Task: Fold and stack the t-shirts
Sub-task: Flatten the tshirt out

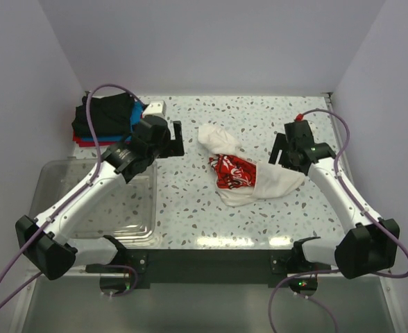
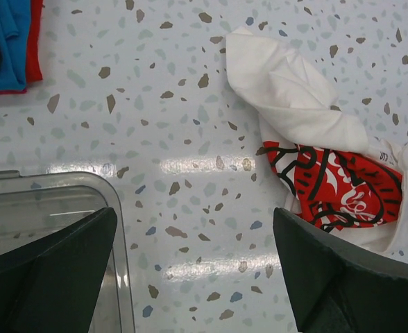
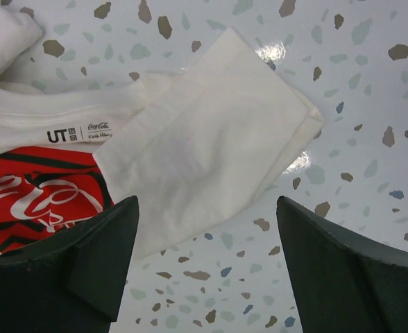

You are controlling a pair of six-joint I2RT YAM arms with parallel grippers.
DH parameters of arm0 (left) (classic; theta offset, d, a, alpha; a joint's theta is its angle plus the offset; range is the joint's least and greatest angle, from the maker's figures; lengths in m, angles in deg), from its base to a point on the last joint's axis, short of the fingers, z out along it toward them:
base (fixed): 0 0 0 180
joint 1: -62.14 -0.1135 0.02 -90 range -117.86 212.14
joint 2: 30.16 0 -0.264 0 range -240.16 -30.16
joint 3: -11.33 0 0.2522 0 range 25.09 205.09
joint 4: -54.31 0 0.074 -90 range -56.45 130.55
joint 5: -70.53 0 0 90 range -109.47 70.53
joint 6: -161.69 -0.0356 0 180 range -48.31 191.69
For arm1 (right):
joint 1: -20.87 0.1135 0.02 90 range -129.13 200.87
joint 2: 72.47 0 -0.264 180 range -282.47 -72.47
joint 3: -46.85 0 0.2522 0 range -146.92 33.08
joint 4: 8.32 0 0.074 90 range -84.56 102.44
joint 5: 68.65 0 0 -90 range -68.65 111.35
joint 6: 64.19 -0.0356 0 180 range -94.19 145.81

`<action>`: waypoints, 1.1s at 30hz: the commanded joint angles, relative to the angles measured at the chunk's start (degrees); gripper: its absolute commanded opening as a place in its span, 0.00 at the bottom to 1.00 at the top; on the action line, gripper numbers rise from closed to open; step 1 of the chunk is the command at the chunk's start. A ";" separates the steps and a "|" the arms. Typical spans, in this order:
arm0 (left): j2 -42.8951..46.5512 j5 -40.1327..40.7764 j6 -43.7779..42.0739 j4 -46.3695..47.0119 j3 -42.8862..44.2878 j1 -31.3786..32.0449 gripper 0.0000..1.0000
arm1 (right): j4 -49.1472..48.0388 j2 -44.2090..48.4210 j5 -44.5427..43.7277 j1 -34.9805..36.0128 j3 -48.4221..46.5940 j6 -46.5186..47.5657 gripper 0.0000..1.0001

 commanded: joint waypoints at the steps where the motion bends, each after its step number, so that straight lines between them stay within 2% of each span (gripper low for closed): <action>1: -1.15 -0.01 2.41 2.50 -1.08 2.08 1.00 | -4.32 -0.99 2.75 0.06 0.28 1.36 0.84; 5: -2.04 -1.06 3.99 2.76 -2.66 2.61 1.00 | -8.45 -3.90 8.72 0.06 1.41 0.31 0.79; 12: -3.35 -1.41 4.52 3.20 -4.34 2.53 1.00 | -13.73 -9.88 17.24 0.15 0.63 0.74 0.76; 25: -6.70 -1.77 4.96 4.26 -4.69 2.61 1.00 | -13.56 -17.79 19.28 2.25 -0.69 3.29 0.74; 28: -6.78 -1.68 4.87 4.26 -4.95 2.61 1.00 | -12.06 -19.63 17.52 3.48 -1.74 3.47 0.62; 29: -6.78 -1.68 4.79 4.17 -5.21 2.61 1.00 | -10.76 -19.82 17.43 3.49 -2.44 3.56 0.48; 31: -6.61 -1.68 4.61 3.91 -5.39 2.53 1.00 | -9.08 -19.21 14.19 3.75 -3.23 3.47 0.33; 32: -6.61 -1.68 4.35 3.91 -5.65 2.61 1.00 | -7.33 -18.59 13.14 3.66 -4.11 3.38 0.18; 33: -6.43 -1.68 4.17 3.91 -5.83 2.61 1.00 | -6.36 -18.07 11.04 3.75 -4.73 3.38 0.14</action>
